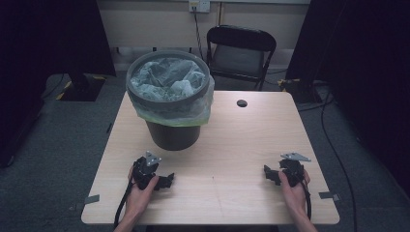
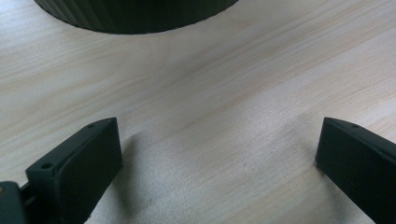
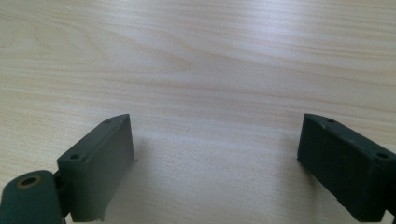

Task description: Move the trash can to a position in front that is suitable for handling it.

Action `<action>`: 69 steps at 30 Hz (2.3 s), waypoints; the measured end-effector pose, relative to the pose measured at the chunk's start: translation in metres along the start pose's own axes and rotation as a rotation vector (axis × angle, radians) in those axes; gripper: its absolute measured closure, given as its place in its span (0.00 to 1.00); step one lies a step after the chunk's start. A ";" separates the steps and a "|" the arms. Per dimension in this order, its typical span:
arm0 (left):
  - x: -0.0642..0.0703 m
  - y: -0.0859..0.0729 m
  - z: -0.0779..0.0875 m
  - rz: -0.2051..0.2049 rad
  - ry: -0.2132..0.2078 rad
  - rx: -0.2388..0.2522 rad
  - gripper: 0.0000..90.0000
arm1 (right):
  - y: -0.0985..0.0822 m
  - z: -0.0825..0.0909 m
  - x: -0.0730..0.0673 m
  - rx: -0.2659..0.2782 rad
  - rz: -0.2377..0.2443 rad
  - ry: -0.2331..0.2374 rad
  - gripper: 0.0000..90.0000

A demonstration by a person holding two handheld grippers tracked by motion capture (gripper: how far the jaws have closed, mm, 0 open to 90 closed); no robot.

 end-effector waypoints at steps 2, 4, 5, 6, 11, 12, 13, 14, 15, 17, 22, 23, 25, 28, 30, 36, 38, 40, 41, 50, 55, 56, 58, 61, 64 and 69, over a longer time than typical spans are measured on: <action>0.000 0.000 0.000 0.001 0.004 0.001 0.00 | 0.001 0.000 0.000 -0.003 0.001 0.001 0.13; 0.000 -0.001 0.002 -0.002 0.008 0.006 0.02 | 0.002 0.000 0.000 0.003 0.002 0.001 0.15; 0.001 -0.002 0.003 0.007 0.013 0.016 0.04 | 0.002 0.000 -0.001 0.002 -0.003 -0.002 0.16; 0.001 -0.003 0.004 0.016 0.018 0.027 0.07 | 0.002 0.000 -0.001 0.006 0.006 -0.001 0.17; 0.002 -0.002 0.009 0.022 -0.022 0.027 0.18 | 0.006 0.006 -0.003 0.042 0.017 0.013 0.17; 0.002 -0.002 0.009 0.022 -0.022 0.027 0.18 | 0.006 0.006 -0.003 0.042 0.017 0.013 0.17; 0.003 -0.001 0.011 0.023 -0.029 0.034 0.17 | 0.006 0.007 -0.005 0.048 0.021 0.031 0.17; 0.004 0.000 0.012 0.035 -0.036 0.040 0.17 | 0.006 0.007 -0.006 0.049 0.022 0.043 0.16; 0.005 0.000 0.013 0.029 -0.041 0.035 0.17 | 0.006 0.007 -0.007 0.053 0.022 0.052 0.16; 0.006 0.001 0.015 0.023 -0.060 0.043 0.17 | 0.007 0.008 -0.009 0.057 0.023 0.062 0.16; 0.009 0.004 0.022 -0.004 -0.071 0.071 0.17 | 0.013 0.012 -0.011 0.089 0.030 0.103 0.17; 0.009 0.005 0.022 -0.005 -0.075 0.075 0.17 | 0.014 0.013 -0.012 0.084 0.028 0.108 0.17; 0.009 0.009 0.023 -0.015 -0.068 0.076 0.18 | 0.016 0.013 -0.013 0.079 0.035 0.111 0.17; 0.006 0.011 0.025 -0.013 -0.060 0.090 0.18 | 0.020 0.015 -0.015 0.090 0.050 0.128 0.17; 0.005 0.011 0.027 -0.011 -0.045 0.096 0.18 | 0.022 0.016 -0.016 0.096 0.054 0.135 0.17; 0.001 0.023 0.034 0.036 -0.074 0.112 0.17 | 0.038 0.015 -0.024 0.148 0.049 0.181 0.17; -0.002 0.030 0.035 0.034 -0.050 0.137 0.17 | 0.043 0.014 -0.028 0.159 0.047 0.193 0.17; -0.005 0.033 0.036 0.039 -0.043 0.151 0.17 | 0.048 0.013 -0.034 0.160 0.060 0.199 0.17; -0.007 0.034 0.036 0.043 -0.044 0.163 0.17 | 0.051 0.012 -0.037 0.156 0.072 0.198 0.17; -0.021 0.053 0.038 0.068 -0.044 0.188 0.18 | 0.077 0.003 -0.056 0.178 0.073 0.259 0.19; -0.018 0.073 0.054 0.057 -0.067 0.249 0.18 | 0.098 0.002 -0.069 0.197 0.093 0.267 0.19; -0.018 0.076 0.056 0.053 -0.064 0.254 0.17 | 0.102 0.002 -0.072 0.202 0.101 0.267 0.19; -0.020 0.082 0.059 0.055 -0.045 0.279 0.17 | 0.111 0.004 -0.078 0.207 0.108 0.272 0.19; -0.029 0.080 0.056 0.068 -0.029 0.281 0.17 | 0.122 0.005 -0.085 0.227 0.115 0.277 0.18; -0.042 0.076 0.050 0.098 0.002 0.260 0.17 | 0.130 0.002 -0.093 0.244 0.119 0.299 0.17; -0.062 0.074 0.046 0.126 0.024 0.270 0.18 | 0.142 -0.012 -0.104 0.234 0.100 0.309 0.18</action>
Point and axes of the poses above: each handheld gripper's, and its own axes: z roughly backward along the jaws, y roughly out of its top, x roughly to its right, the point moved 1 cm from there along -z, roughly forward along the jaws, and after that the axes turned 4 degrees about -y, right-handed, at the moved point
